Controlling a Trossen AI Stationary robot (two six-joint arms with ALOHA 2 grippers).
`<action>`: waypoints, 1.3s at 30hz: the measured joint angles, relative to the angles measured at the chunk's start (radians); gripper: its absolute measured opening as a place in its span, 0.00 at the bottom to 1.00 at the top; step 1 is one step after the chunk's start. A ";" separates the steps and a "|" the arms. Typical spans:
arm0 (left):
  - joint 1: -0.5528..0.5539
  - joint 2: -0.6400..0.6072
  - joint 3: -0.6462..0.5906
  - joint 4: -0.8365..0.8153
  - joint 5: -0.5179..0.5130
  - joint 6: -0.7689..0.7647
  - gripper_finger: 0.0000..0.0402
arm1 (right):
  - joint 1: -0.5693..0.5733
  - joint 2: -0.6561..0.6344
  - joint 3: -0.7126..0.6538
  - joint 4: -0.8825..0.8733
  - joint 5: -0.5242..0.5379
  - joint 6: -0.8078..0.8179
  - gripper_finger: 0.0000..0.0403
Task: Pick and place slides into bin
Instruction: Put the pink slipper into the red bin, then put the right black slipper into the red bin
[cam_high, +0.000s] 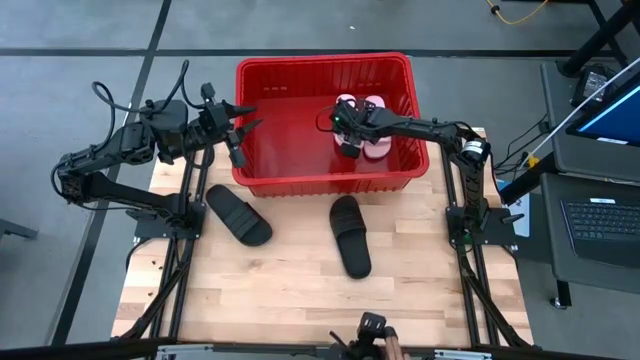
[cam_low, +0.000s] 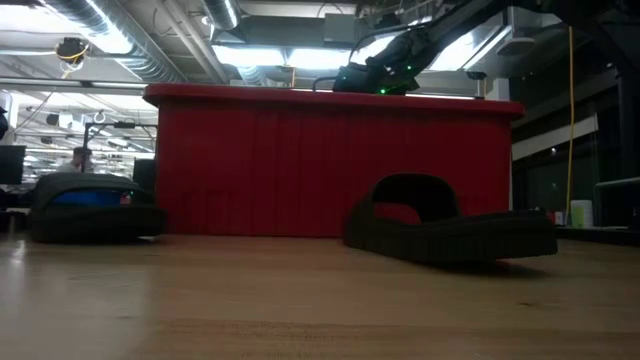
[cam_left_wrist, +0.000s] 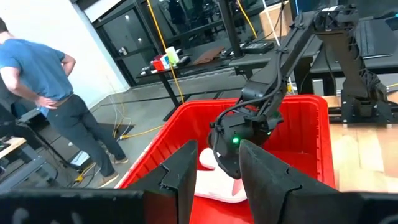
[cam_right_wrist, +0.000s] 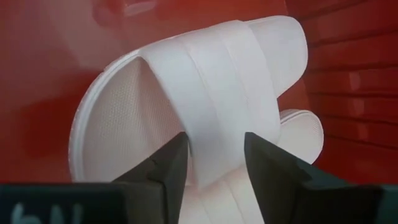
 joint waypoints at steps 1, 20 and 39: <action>0.000 0.000 0.000 -0.002 0.000 0.000 0.29 | 0.001 0.000 0.000 0.000 0.000 0.000 0.40; 0.000 0.000 0.000 -0.039 0.000 -0.009 0.29 | 0.003 0.000 0.074 -0.117 0.094 0.001 0.39; 0.000 0.000 0.000 -0.094 0.063 -0.024 0.29 | 0.045 -0.001 0.425 -0.429 -0.031 0.083 0.04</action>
